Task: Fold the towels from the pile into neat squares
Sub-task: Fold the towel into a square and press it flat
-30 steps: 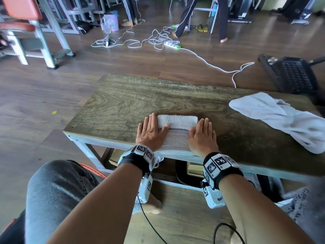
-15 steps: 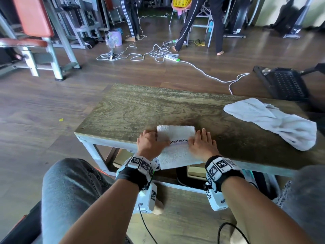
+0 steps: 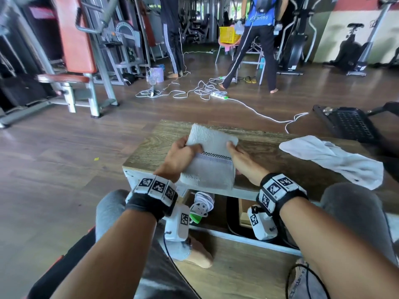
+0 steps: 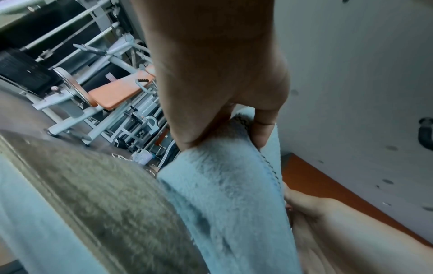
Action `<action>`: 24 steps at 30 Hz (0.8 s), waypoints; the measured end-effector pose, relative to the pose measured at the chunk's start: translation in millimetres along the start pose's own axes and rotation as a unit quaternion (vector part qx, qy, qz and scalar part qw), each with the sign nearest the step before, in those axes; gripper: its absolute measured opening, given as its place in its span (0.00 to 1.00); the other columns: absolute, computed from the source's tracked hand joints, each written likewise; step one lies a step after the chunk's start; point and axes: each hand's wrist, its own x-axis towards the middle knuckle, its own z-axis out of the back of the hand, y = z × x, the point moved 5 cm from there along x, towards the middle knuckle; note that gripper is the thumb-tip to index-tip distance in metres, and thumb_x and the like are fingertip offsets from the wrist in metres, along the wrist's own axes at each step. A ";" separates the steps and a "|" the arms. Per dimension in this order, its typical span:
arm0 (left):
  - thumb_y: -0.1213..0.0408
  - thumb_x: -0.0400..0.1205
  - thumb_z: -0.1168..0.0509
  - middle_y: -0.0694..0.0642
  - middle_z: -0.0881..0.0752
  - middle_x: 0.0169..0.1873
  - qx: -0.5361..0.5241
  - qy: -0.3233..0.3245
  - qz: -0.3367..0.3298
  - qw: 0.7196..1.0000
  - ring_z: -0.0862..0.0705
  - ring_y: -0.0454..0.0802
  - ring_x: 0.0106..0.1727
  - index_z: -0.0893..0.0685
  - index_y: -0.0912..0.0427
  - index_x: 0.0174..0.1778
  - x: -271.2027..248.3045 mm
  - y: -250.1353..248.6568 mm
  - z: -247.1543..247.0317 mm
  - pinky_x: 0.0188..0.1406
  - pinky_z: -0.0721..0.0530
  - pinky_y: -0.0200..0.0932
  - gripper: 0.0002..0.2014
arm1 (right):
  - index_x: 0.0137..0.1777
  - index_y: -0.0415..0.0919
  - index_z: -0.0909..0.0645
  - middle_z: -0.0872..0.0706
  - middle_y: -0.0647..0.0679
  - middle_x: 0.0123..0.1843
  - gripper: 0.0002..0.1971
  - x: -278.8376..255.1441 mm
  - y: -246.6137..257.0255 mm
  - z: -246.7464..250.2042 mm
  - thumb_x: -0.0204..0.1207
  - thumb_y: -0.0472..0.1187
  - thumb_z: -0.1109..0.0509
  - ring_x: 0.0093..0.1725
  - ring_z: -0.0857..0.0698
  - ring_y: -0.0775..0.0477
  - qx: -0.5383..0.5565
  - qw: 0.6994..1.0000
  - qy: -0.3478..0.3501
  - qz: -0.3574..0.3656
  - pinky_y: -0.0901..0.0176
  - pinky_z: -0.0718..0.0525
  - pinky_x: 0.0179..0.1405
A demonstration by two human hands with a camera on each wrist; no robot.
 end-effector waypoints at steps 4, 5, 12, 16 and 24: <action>0.67 0.76 0.28 0.59 0.09 0.43 -0.009 -0.064 -0.047 0.997 0.11 0.61 0.40 0.16 0.58 0.56 -20.1 -36.3 42.7 0.37 0.11 0.53 0.13 | 0.83 0.50 0.35 0.30 0.50 0.84 0.28 -0.1 49.0 -13.7 0.87 0.59 0.40 0.81 0.30 0.44 0.054 0.997 -0.006 0.060 0.36 0.33 0.82; 0.65 0.76 0.27 0.60 0.09 0.45 -0.005 -0.085 -0.052 0.995 0.10 0.63 0.43 0.17 0.59 0.58 -25.8 -44.2 54.3 0.43 0.09 0.57 0.14 | 0.76 0.52 0.30 0.26 0.49 0.80 0.20 2.8 60.2 -19.4 0.87 0.57 0.39 0.77 0.25 0.44 0.062 0.995 0.002 0.073 0.35 0.29 0.79; 0.59 0.80 0.27 0.53 0.11 0.46 0.054 -0.256 -0.080 0.962 0.11 0.49 0.44 0.21 0.57 0.56 -81.3 -65.3 131.2 0.38 0.11 0.40 0.14 | 0.63 0.41 0.24 0.14 0.42 0.61 0.14 -2.3 128.6 -84.2 0.88 0.51 0.38 0.59 0.16 0.40 0.031 0.981 0.002 0.191 0.46 0.18 0.56; 0.54 0.80 0.28 0.52 0.13 0.44 0.125 -0.363 -0.071 0.921 0.13 0.50 0.45 0.22 0.57 0.53 -122.1 -63.8 169.1 0.38 0.14 0.42 0.14 | 0.61 0.38 0.28 0.19 0.48 0.48 0.11 -15.0 150.9 -133.2 0.90 0.46 0.43 0.50 0.21 0.44 -0.012 0.974 0.019 0.225 0.57 0.29 0.46; 0.52 0.77 0.26 0.58 0.15 0.50 0.143 -0.494 -0.015 0.858 0.15 0.53 0.50 0.26 0.57 0.53 -185.1 -46.9 239.7 0.51 0.15 0.48 0.19 | 0.72 0.43 0.34 0.21 0.54 0.54 0.14 -38.3 180.5 -229.5 0.89 0.44 0.42 0.54 0.22 0.47 -0.013 0.961 0.134 0.242 0.58 0.24 0.49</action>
